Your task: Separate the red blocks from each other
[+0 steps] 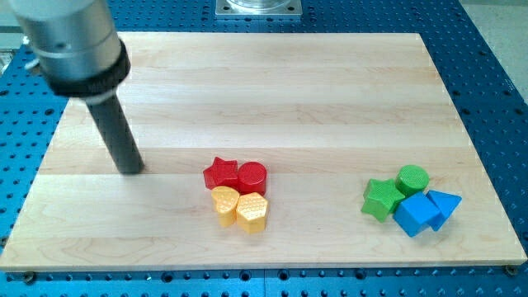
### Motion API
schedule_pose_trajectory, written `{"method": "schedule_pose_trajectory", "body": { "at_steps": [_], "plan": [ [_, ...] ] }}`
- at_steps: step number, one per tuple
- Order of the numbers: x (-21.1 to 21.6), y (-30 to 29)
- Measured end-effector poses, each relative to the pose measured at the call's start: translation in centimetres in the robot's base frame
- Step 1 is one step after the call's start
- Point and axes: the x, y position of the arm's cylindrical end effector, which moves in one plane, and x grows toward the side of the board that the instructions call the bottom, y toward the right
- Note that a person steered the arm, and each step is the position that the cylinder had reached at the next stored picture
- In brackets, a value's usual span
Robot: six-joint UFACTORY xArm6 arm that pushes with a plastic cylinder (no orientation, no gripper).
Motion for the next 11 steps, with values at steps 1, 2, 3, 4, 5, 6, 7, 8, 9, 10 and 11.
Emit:
{"method": "schedule_pose_trajectory", "body": {
  "at_steps": [1, 2, 3, 4, 5, 6, 7, 8, 9, 10, 11],
  "plan": [
    [5.4, 1.2],
    [10.1, 5.6],
    [9.5, 13.5],
    [4.8, 15.8],
    [-1.3, 13.3],
    [-5.6, 13.3],
    [-4.8, 14.5],
    [-4.3, 15.7],
    [-2.4, 15.5],
    [-5.4, 20.1],
    [-8.4, 27.4]
  ]
}}
